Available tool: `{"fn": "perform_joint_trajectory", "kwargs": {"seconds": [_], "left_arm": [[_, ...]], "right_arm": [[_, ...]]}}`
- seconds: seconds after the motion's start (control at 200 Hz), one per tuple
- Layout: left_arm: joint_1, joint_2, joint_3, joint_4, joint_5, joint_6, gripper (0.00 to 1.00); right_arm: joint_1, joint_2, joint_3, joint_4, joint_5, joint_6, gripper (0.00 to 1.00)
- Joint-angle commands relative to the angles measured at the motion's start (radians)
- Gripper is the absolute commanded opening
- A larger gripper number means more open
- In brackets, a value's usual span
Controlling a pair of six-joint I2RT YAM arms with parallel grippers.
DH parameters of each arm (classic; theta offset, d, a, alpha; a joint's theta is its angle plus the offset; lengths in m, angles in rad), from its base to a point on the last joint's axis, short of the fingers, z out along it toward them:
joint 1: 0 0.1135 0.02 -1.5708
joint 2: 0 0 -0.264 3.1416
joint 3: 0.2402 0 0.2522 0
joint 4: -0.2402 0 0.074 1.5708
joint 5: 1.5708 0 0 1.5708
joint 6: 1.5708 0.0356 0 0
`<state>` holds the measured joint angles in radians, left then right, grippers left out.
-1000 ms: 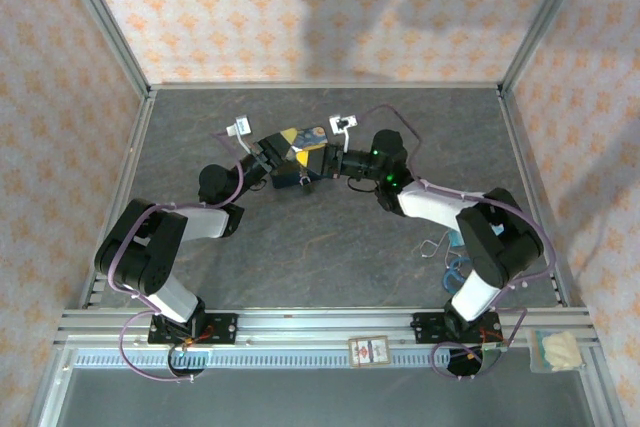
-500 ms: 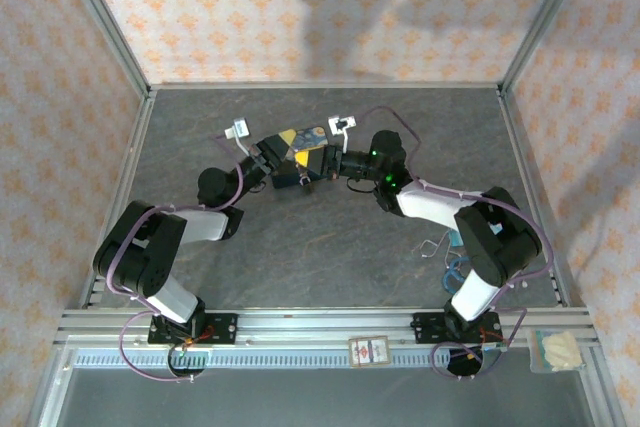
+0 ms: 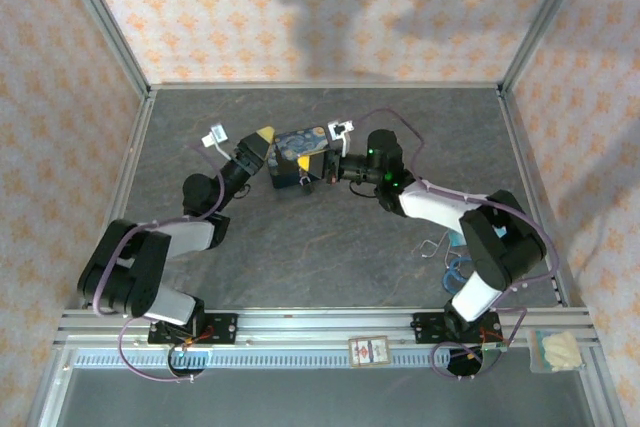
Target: Unlock the padlock with the key
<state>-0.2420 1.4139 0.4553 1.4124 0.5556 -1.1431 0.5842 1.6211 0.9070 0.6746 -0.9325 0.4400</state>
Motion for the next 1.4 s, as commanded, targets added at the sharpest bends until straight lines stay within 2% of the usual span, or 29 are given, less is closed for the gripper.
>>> {"fn": "perform_joint_trajectory", "kwargs": {"seconds": [0.0,0.105,0.2,0.265,0.34,0.43,0.621,0.796,0.991,1.181,1.396], "left_arm": [[-0.006,-0.093,-0.011,-0.304,-0.067,0.168,0.99],[-0.034,-0.18,-0.036,-0.564,-0.176,0.275,0.99],[-0.099,-0.236,-0.048,-0.762,-0.292,0.342,0.99],[-0.162,-0.245,-0.053,-0.848,-0.379,0.364,0.99],[-0.218,-0.22,-0.052,-0.888,-0.418,0.356,0.99],[-0.262,-0.144,-0.039,-0.892,-0.431,0.337,0.98],[-0.313,0.033,0.029,-0.855,-0.45,0.298,0.75],[-0.315,0.168,0.071,-0.751,-0.485,0.306,0.7],[-0.315,0.298,0.164,-0.731,-0.499,0.336,0.67],[-0.315,0.389,0.217,-0.73,-0.564,0.353,0.57],[-0.315,0.47,0.252,-0.716,-0.537,0.303,0.51]], "right_arm": [[-0.007,-0.066,-0.014,-0.149,0.105,-0.102,0.0],[-0.009,-0.093,-0.034,-0.251,0.204,-0.149,0.0],[-0.01,-0.118,-0.051,-0.33,0.313,-0.185,0.0],[-0.013,-0.127,-0.059,-0.371,0.37,-0.193,0.0],[-0.023,-0.132,-0.073,-0.392,0.406,-0.188,0.0],[-0.035,-0.135,-0.09,-0.394,0.427,-0.171,0.0],[-0.061,-0.144,-0.107,-0.392,0.424,-0.159,0.0],[-0.072,-0.147,-0.117,-0.385,0.421,-0.15,0.0],[-0.082,-0.159,-0.133,-0.379,0.42,-0.15,0.0],[-0.095,-0.179,-0.155,-0.36,0.417,-0.141,0.0],[-0.099,-0.178,-0.16,-0.354,0.42,-0.144,0.0]]}}
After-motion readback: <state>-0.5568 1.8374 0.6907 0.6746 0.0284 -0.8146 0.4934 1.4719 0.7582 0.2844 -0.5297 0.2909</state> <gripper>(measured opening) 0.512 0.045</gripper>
